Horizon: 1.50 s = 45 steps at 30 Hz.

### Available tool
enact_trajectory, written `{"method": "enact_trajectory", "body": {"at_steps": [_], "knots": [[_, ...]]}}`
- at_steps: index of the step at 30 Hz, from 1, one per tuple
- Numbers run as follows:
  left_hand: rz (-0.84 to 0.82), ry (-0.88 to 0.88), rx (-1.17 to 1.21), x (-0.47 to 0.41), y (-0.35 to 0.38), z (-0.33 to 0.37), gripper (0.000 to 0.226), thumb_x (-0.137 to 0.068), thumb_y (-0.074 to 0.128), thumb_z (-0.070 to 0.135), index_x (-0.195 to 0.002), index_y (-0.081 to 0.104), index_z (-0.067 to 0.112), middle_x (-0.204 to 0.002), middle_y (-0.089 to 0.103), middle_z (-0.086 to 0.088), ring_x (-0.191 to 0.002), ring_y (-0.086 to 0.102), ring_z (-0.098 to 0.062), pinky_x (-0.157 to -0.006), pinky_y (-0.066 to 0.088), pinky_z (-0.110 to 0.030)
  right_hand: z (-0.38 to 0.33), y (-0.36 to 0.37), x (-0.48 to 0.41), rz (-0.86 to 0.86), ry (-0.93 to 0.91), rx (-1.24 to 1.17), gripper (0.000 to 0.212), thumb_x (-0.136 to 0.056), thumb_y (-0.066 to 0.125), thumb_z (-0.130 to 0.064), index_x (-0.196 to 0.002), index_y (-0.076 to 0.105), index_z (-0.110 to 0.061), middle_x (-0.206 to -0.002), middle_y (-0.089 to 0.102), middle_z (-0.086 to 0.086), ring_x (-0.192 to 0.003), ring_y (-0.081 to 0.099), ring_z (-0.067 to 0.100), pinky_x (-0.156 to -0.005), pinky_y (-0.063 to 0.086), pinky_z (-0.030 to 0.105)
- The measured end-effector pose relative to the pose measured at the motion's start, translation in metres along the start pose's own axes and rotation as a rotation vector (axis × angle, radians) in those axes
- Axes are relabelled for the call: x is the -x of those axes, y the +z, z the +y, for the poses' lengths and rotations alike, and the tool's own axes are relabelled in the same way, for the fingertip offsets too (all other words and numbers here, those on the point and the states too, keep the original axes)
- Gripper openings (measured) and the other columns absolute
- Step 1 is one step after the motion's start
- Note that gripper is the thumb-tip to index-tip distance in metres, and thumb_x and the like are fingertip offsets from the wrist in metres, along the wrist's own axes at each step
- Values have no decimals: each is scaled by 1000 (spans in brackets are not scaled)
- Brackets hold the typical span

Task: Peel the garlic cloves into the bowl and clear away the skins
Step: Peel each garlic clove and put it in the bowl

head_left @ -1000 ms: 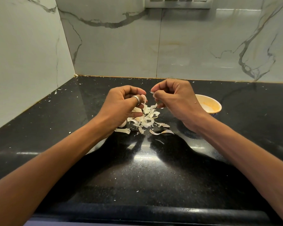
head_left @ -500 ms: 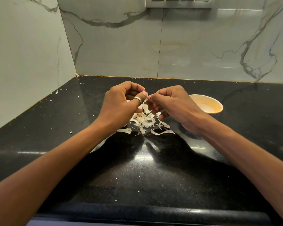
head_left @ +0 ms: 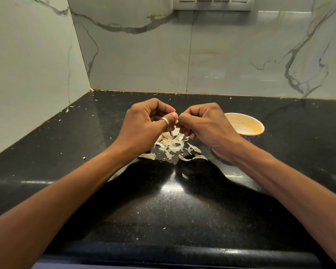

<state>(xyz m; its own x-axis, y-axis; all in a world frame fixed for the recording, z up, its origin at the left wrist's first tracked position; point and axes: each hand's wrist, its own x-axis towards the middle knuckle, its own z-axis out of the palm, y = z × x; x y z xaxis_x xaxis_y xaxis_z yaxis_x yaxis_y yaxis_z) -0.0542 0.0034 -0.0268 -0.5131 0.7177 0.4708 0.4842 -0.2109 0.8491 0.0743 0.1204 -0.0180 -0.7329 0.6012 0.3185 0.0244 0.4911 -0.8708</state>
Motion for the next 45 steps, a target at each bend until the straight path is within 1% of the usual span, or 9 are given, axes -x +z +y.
{"method": "enact_trajectory", "body": {"at_steps": [5, 13, 16, 20, 22, 25, 29, 36, 45], "knots": [[-6, -97, 197, 2, 2, 3, 10, -90, 72, 4, -99, 69, 1, -88, 76, -11, -87, 76, -19, -77, 59, -24, -7, 1, 2, -12, 98, -200, 20, -92, 65, -9, -74, 71, -2, -65, 66, 9, -56, 56, 13, -51, 45, 20], [3, -186, 331, 2, 4, 3, 8, -89, 71, 0, -97, 70, 1, -99, 74, -22, -88, 74, -18, -79, 58, -22, -10, 5, 3, -13, 315, -433, 17, -87, 61, -5, -73, 70, 0, -66, 64, 10, -55, 54, 13, -50, 46, 18], [5, -236, 408, 0, 3, 4, 9, -89, 70, 1, -98, 70, 3, -96, 76, -16, -88, 74, -16, -78, 58, -21, -10, 4, 2, -23, 292, -452, 17, -88, 60, -4, -75, 70, 0, -68, 65, 10, -56, 55, 12, -51, 47, 18], [-22, -282, 429, -1, 1, 4, 14, -91, 69, 3, -104, 69, 9, -95, 75, -10, -90, 73, -18, -81, 60, -29, -7, 2, 1, -72, 230, -449, 16, -91, 60, -2, -81, 71, 3, -70, 65, 11, -59, 56, 12, -54, 48, 18], [-17, -254, 357, -1, 0, 3, 14, -92, 69, 4, -104, 70, 10, -94, 75, -9, -89, 73, -16, -81, 61, -32, -4, 1, 0, -80, 199, -408, 16, -92, 61, -2, -82, 72, 3, -71, 66, 10, -60, 56, 13, -55, 48, 18], [4, -164, 171, -1, -1, 2, 15, -90, 73, 9, -105, 75, 8, -97, 76, -9, -89, 72, -12, -74, 61, -29, -1, -1, -3, -53, 158, -349, 17, -92, 62, -5, -80, 73, 0, -74, 68, 12, -63, 58, 13, -57, 49, 20], [-19, -152, 103, 1, 1, 2, 15, -93, 71, 11, -105, 77, 7, -97, 76, -12, -89, 72, -15, -72, 60, -25, -1, -2, -4, -34, 122, -328, 16, -93, 63, -5, -82, 73, 1, -78, 68, 16, -64, 58, 14, -60, 50, 22], [-31, -196, 144, 0, 0, 3, 12, -92, 71, 15, -96, 77, 7, -91, 77, -10, -85, 73, -14, -72, 60, -24, 1, -1, -2, -61, 57, -244, 18, -95, 64, -5, -88, 71, 9, -76, 67, 15, -63, 59, 13, -58, 51, 19], [-38, -331, 378, -2, 0, 7, 10, -94, 66, 8, -97, 75, 7, -86, 75, -8, -82, 71, -12, -75, 60, -23, 0, -1, -2, -81, 27, -278, 16, -97, 61, -4, -87, 72, 3, -74, 69, 10, -64, 61, 11, -59, 50, 19]]}}
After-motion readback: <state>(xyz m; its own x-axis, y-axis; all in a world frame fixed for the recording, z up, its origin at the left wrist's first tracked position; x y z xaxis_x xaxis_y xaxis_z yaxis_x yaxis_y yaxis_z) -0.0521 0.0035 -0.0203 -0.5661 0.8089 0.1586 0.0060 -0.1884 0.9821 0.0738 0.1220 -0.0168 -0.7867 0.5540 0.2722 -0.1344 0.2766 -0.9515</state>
